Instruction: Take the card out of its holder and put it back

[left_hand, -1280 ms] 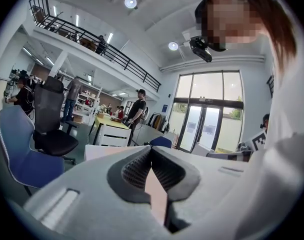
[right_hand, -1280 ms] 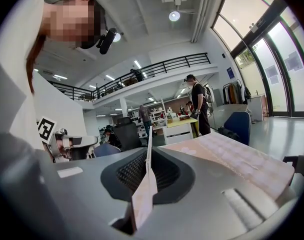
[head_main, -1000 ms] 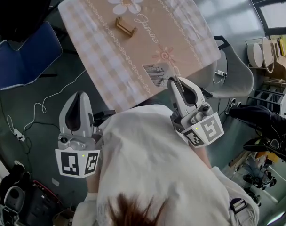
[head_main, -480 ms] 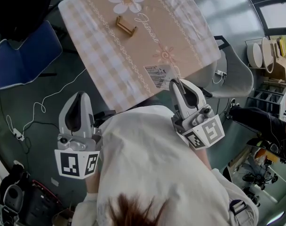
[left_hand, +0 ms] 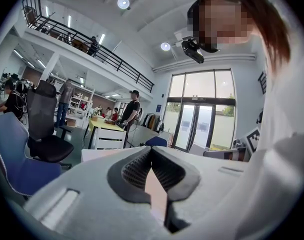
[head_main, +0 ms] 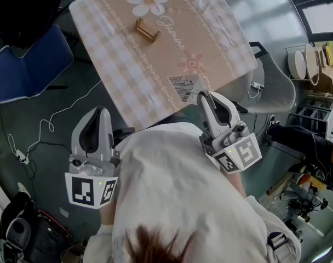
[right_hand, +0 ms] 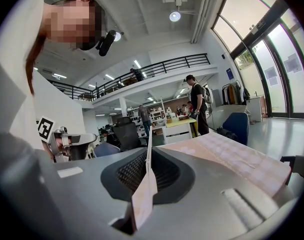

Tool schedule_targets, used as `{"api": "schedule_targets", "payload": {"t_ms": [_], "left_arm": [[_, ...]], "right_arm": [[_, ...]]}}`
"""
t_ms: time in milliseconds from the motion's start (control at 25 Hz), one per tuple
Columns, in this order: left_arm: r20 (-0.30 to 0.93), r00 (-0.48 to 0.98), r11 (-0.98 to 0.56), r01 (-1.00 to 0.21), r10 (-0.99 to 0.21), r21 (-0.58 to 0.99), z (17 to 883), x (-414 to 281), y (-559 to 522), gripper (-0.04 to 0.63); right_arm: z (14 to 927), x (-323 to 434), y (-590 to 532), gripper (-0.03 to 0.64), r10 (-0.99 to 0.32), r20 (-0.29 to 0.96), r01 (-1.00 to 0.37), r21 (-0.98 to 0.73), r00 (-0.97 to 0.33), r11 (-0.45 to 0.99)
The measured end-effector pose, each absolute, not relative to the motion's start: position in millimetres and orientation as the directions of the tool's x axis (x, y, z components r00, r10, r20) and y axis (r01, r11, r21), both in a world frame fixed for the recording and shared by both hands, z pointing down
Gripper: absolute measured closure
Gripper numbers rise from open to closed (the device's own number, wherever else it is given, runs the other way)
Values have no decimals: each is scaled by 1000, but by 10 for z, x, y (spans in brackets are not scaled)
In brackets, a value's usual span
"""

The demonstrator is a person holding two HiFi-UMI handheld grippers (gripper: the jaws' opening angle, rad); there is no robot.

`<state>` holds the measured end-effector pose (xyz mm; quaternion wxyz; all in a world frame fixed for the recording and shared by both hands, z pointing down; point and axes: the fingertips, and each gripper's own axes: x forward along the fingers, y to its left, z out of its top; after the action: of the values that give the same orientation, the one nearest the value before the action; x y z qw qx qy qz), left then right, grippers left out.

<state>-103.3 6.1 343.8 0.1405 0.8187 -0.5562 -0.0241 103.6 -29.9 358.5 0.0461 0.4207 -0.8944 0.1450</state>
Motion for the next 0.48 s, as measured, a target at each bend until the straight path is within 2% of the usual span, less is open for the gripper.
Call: {"api": "schedule_targets", "payload": {"t_ms": [480], "left_arm": [[93,375,-335,-896,-922,291,3434,-1046,38,595]], "right_arm": [[3592,1029,-285,598,-739,202,-765,-233,-643,601]]}}
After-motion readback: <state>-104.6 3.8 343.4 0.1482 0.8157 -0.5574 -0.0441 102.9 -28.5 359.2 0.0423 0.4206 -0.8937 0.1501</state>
